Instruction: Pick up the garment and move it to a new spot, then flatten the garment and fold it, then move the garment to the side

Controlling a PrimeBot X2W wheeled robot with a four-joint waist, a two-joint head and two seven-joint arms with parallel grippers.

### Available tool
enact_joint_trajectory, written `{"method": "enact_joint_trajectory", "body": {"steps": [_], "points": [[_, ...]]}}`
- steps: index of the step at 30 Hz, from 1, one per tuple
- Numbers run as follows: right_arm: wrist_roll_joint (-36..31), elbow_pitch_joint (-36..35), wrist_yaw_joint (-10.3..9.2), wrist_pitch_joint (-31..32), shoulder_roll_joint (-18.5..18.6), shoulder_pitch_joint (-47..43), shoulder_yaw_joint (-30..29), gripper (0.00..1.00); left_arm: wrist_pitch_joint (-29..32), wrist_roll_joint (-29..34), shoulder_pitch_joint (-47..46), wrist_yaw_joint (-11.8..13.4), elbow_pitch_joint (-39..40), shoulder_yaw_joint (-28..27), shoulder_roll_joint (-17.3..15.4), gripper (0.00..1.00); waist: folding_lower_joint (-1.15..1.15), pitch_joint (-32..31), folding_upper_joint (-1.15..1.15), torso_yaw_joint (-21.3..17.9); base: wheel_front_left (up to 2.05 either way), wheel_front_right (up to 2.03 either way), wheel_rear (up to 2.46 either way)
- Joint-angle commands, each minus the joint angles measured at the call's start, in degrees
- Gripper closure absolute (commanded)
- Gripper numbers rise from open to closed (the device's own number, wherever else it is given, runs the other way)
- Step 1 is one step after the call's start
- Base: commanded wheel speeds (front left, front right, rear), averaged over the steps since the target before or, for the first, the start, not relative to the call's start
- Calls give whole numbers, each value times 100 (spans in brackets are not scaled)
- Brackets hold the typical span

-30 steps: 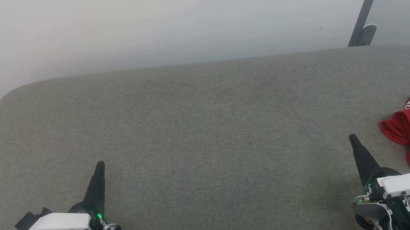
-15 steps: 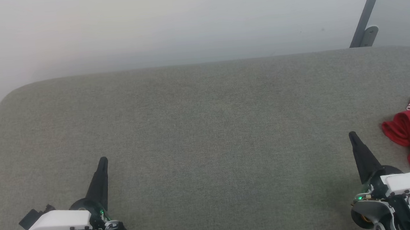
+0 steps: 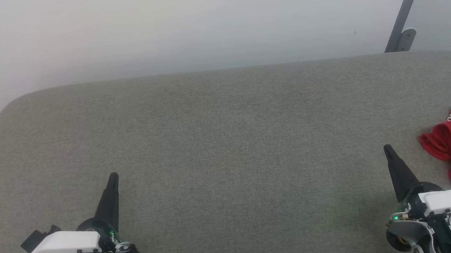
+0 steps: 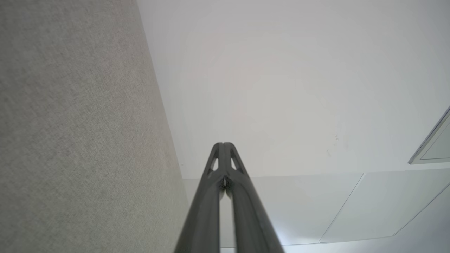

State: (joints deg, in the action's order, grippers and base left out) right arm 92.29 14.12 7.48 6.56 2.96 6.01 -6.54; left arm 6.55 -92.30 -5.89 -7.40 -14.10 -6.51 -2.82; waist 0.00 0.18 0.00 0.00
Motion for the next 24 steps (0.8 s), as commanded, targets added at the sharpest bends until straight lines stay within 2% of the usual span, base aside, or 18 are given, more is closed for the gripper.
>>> {"method": "enact_joint_trajectory", "body": {"steps": [1, 24], "points": [[22, -23, 2, 17, -16, 40, -1, 100, 19, -19, -73, -16, 15, -2, 8, 100, 0, 0, 0, 0, 0, 0, 0], [23, -23, 3, 17, -16, 40, -1, 100, 18, -20, -73, -16, 15, -1, 7, 100, 0, 0, 0, 0, 0, 0, 0]]}}
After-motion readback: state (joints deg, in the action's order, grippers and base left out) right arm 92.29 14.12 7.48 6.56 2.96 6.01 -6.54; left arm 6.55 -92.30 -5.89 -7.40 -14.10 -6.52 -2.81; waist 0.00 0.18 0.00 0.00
